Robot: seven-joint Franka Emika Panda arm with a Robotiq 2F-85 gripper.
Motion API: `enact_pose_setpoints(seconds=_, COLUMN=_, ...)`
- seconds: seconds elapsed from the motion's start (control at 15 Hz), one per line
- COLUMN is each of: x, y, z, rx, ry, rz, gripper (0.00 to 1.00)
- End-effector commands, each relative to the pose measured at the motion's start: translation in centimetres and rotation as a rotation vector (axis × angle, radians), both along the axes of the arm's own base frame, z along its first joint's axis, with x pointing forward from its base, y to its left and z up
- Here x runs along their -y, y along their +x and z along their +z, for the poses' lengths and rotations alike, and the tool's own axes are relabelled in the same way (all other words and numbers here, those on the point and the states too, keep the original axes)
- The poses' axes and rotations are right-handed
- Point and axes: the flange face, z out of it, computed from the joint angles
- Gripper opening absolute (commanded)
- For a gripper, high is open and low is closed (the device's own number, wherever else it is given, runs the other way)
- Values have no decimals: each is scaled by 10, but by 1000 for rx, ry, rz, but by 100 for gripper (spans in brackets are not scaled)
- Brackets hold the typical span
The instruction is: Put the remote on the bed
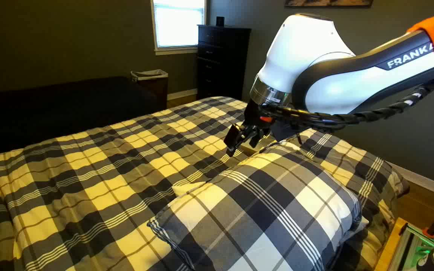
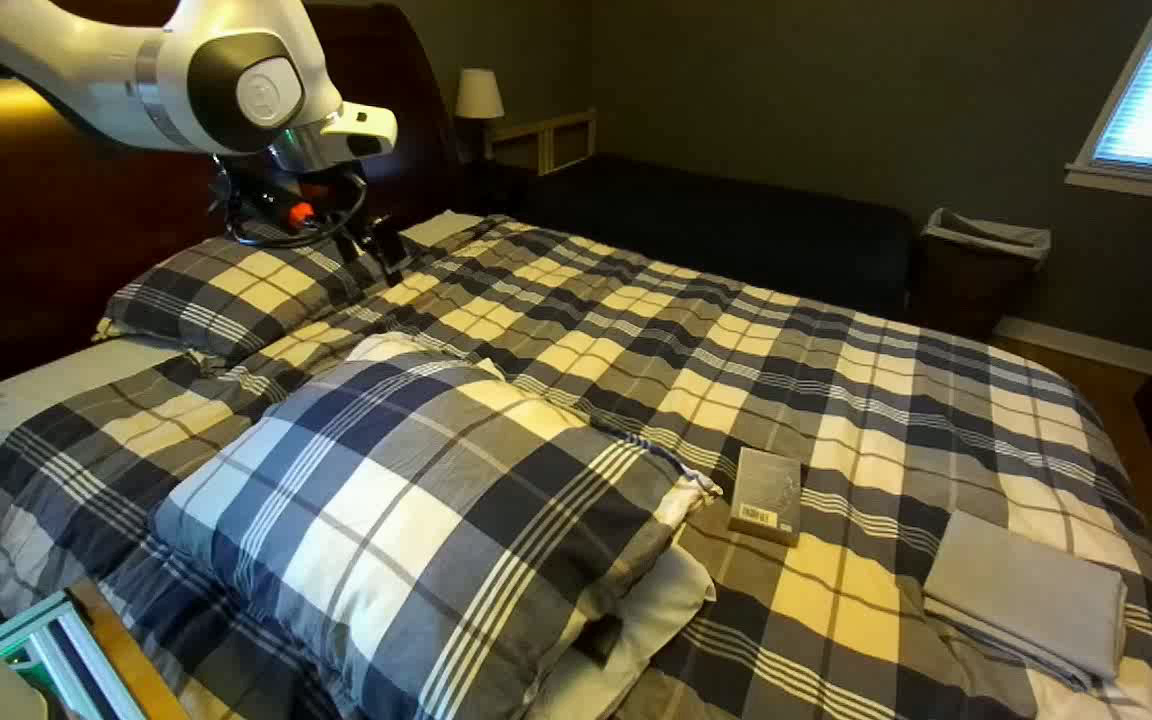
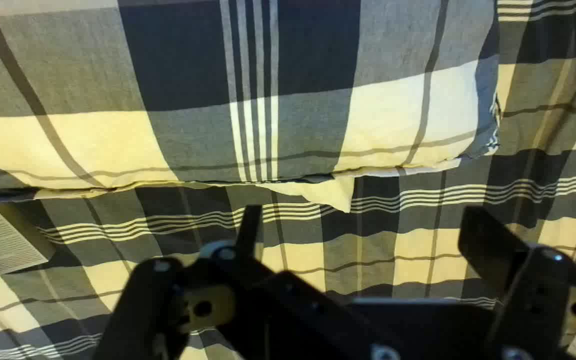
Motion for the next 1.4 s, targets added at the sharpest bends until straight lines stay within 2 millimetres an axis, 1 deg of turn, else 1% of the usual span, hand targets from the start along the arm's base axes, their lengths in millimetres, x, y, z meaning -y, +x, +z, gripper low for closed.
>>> enact_pose_setpoints(seconds=0.0, x=0, y=0, z=0, rx=-1, ry=0, rz=1, gripper=100)
enact_pose_setpoints(seconds=0.2, x=0, y=0, z=0, rx=-1, ry=0, rz=1, gripper=100)
enact_pose_setpoints(seconds=0.27, x=7, y=2, z=-1, rx=-7, ry=-6, rz=-19, gripper=100)
enact_pose_setpoints(seconds=0.4, x=31, y=6, z=-1, rx=9, ry=-3, rz=-98, gripper=100)
enact_pose_setpoints(seconds=0.53, x=65, y=11, z=0, rx=24, ry=1, rz=-222, gripper=100)
enact_pose_setpoints(seconds=0.6, x=85, y=14, z=1, rx=24, ry=-2, rz=-272, gripper=100)
enact_pose_setpoints(seconds=0.8, x=141, y=14, z=1, rx=43, ry=-9, rz=-435, gripper=100)
enact_pose_setpoints(seconds=1.13, x=216, y=-6, z=-5, rx=64, ry=-80, rz=-696, gripper=100)
enact_pose_setpoints(seconds=1.33, x=259, y=-23, z=-18, rx=57, ry=-115, rz=-857, gripper=100)
